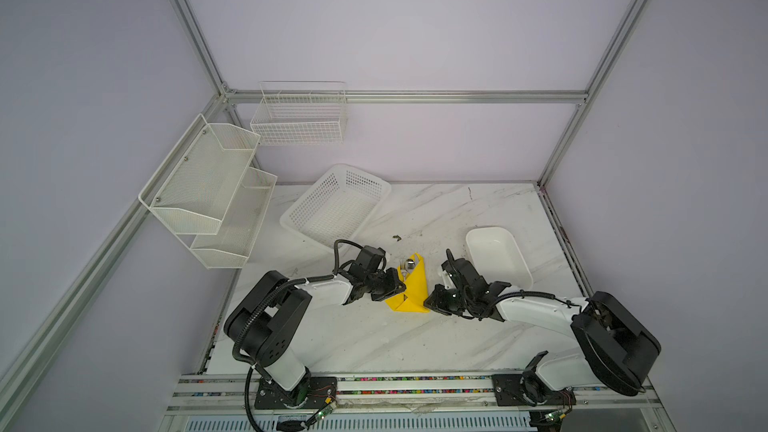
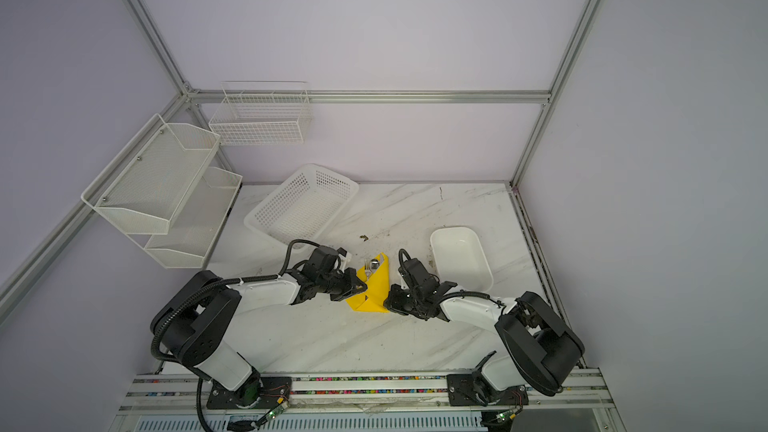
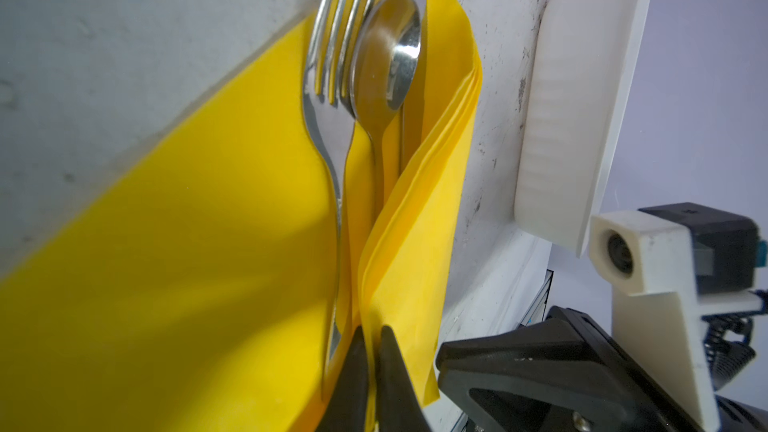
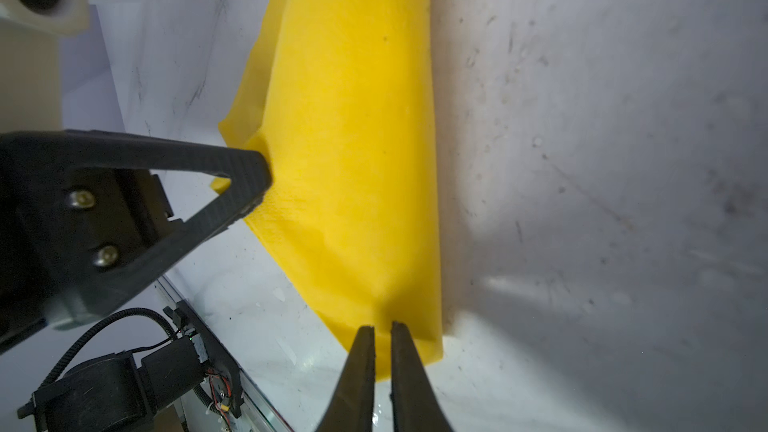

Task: Place the utensils on the paper napkin and roll it up

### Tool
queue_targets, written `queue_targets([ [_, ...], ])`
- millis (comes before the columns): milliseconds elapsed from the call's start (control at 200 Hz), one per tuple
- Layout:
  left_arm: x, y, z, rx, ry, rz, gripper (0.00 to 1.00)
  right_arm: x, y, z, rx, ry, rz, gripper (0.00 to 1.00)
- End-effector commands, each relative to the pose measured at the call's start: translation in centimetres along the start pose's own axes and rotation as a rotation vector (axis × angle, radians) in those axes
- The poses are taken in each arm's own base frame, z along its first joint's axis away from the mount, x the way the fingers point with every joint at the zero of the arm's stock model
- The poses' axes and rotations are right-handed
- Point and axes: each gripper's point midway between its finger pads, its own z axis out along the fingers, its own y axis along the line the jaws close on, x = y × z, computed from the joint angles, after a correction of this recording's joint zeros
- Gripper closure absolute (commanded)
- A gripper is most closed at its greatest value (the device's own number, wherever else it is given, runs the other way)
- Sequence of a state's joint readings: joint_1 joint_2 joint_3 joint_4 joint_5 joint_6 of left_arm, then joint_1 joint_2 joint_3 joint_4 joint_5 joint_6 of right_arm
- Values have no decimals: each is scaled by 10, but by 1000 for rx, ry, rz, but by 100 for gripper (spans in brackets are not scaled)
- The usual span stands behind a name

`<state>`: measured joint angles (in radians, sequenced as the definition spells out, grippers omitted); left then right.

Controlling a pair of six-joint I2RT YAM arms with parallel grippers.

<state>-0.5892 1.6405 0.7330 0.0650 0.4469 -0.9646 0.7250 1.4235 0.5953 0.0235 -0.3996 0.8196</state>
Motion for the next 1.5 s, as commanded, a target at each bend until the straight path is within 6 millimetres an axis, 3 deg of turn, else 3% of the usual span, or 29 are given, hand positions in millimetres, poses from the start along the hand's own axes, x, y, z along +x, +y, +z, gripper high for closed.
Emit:
queue_targets([
  [0, -15, -19, 0, 45, -25, 53, 92, 2, 6, 2, -37, 17, -1, 87],
  [420, -27, -20, 0, -14, -42, 113, 99, 6, -14, 15, 19, 26, 35, 87],
  [740, -30, -22, 3, -15, -44, 127, 100, 7, -6, 4, -7, 13, 20, 87],
  [1185, -33, -20, 5, -25, -51, 131, 100, 19, -19, 20, -6, 71, 49, 86],
  [1495, -38, -26, 2, -36, -55, 162, 100, 0, -6, -5, -14, -43, 52, 83],
])
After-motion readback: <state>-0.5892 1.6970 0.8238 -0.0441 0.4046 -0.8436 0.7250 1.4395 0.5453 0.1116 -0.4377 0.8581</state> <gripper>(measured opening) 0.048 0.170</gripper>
